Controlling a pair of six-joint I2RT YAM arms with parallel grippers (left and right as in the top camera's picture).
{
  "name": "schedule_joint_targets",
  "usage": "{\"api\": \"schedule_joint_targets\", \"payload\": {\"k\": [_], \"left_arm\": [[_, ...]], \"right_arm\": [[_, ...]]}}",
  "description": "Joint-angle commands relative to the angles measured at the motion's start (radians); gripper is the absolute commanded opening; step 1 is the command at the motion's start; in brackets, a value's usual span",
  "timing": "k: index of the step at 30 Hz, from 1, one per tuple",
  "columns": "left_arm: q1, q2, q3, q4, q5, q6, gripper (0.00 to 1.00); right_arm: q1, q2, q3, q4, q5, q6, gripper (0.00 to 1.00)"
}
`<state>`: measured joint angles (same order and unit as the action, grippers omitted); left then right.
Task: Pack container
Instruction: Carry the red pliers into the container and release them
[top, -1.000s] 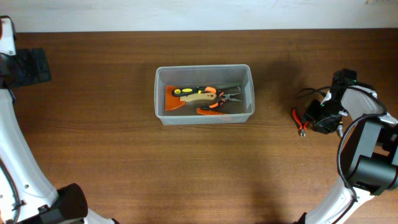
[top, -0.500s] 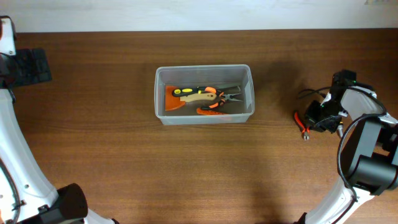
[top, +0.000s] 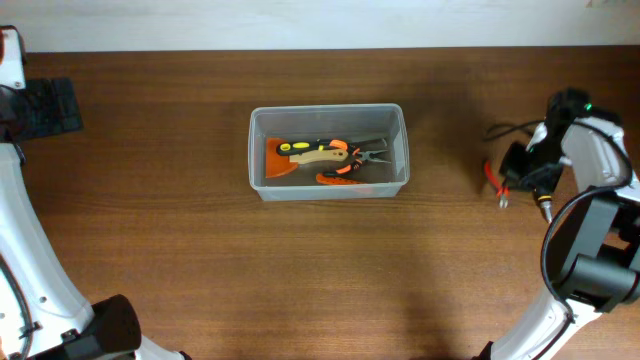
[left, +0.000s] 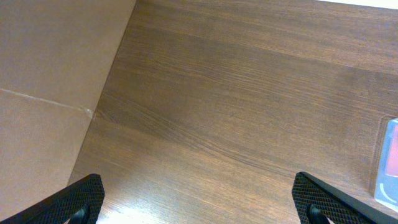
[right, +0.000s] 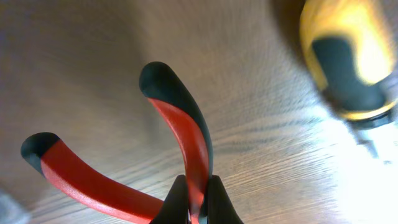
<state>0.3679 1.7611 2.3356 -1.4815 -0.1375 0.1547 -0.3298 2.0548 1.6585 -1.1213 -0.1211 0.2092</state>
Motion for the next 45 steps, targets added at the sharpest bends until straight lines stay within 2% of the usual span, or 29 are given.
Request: {"api": "schedule_joint_targets", "payload": {"k": [1,10,18,23,29,45], "left_arm": [[0.006,-0.028,0.003,-0.002,0.011,-0.015,0.99],[0.006,-0.028,0.003,-0.002,0.011,-0.015,0.99],[0.006,-0.028,0.003,-0.002,0.010,-0.015,0.99],[0.006,-0.028,0.003,-0.002,0.011,-0.015,0.99],[0.006,-0.028,0.003,-0.002,0.011,-0.015,0.99],[0.006,-0.028,0.003,-0.002,0.011,-0.015,0.99]], "right_arm": [[0.032,-0.092,0.110,-0.033,-0.022,-0.023,0.04],[0.289,-0.230,0.299,-0.084,-0.070,-0.229,0.04],[0.615,-0.212,0.317,-0.064,-0.070,-0.623,0.04],[0.752,-0.146,0.316,-0.037,-0.069,-0.851,0.04],[0.822,-0.035,0.316,0.071,-0.066,-0.871,0.03],[0.871,0.217,0.316,0.147,-0.082,-0.863,0.04]]}}
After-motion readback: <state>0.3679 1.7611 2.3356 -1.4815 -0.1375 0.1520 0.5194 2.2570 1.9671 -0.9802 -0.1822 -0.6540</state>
